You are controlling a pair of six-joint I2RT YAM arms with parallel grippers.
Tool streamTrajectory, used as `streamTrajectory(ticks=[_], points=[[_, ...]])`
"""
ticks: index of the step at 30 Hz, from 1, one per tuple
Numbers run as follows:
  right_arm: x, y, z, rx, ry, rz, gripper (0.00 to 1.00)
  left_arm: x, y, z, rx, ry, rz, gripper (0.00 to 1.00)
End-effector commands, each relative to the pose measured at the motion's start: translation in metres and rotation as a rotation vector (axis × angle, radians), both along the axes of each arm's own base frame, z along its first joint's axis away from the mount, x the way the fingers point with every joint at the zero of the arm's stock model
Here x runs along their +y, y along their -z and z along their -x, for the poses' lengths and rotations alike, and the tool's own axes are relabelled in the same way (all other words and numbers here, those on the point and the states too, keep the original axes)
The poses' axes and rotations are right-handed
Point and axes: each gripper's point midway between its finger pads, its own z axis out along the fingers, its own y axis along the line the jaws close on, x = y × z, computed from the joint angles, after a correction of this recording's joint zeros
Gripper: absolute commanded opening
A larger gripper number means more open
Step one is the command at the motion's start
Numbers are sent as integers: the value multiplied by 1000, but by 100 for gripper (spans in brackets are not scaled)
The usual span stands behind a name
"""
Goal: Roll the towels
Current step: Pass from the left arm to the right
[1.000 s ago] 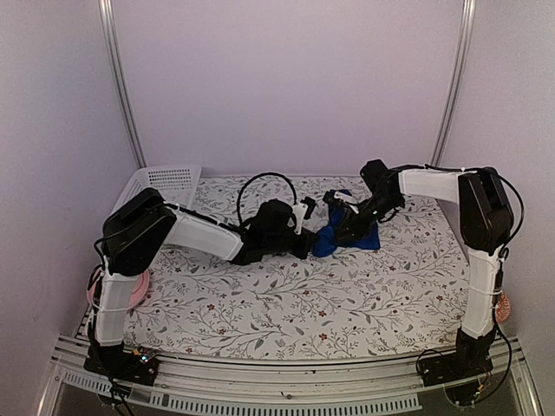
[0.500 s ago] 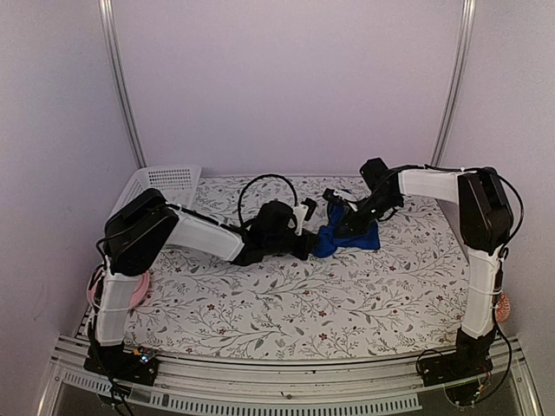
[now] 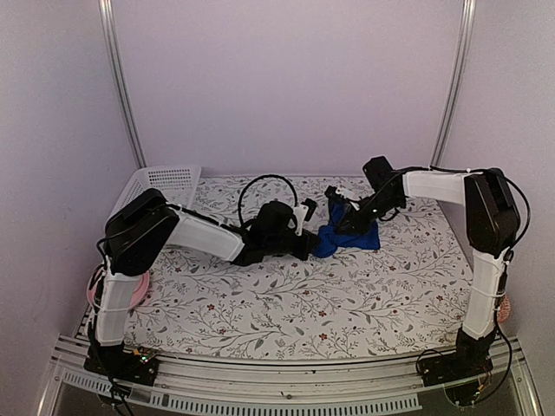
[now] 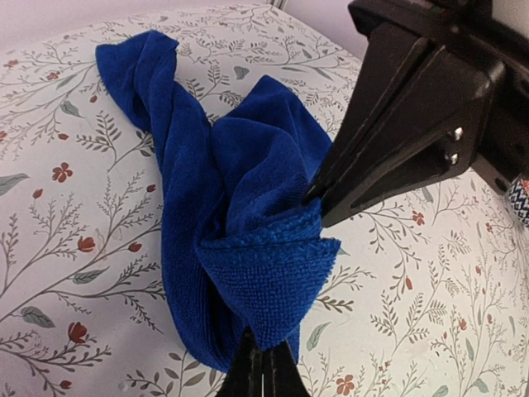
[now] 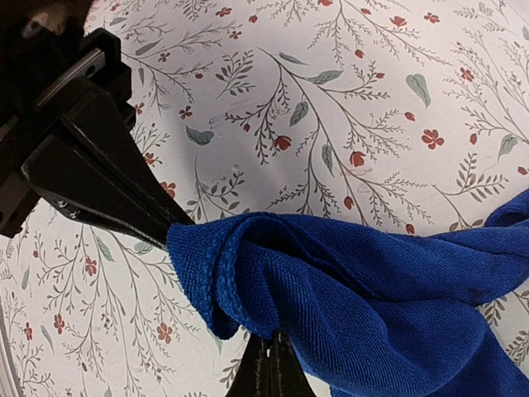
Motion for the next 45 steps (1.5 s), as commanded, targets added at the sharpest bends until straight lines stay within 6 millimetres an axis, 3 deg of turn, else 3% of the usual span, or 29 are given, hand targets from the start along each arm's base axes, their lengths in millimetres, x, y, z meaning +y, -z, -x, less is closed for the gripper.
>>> streamTrajectory(ticks=[1,9,12,16,21,25,27,31,35,39,45], points=[[0,-32,-8,-115,9,-24,2,3,-1,-6,-2,-12,15,0],[9,-24,0,-111,-32,-2,2,1,3,-5,7,-4,22,0],[5,-25,-12,-153,24,31,2,2,5,-5,8,-5,17,0],[-10,-47,-31,-252,133,42,2,8,10,-1,22,-16,4,0],[-25,-80,-39,-325,197,18,2,19,11,7,29,-25,12,0],[-32,-103,-36,-358,208,-30,2,22,9,13,31,-17,25,0],[-26,-109,-21,-327,153,-70,2,22,8,16,31,-14,31,0],[-7,-78,10,-274,-54,-19,4,19,9,15,35,-10,32,0],[11,-45,27,-275,-160,25,28,17,9,13,42,-8,43,0],[22,-24,35,-265,-202,78,38,17,7,13,41,-9,48,0],[17,2,36,-242,-216,160,39,17,6,14,40,-6,52,0]])
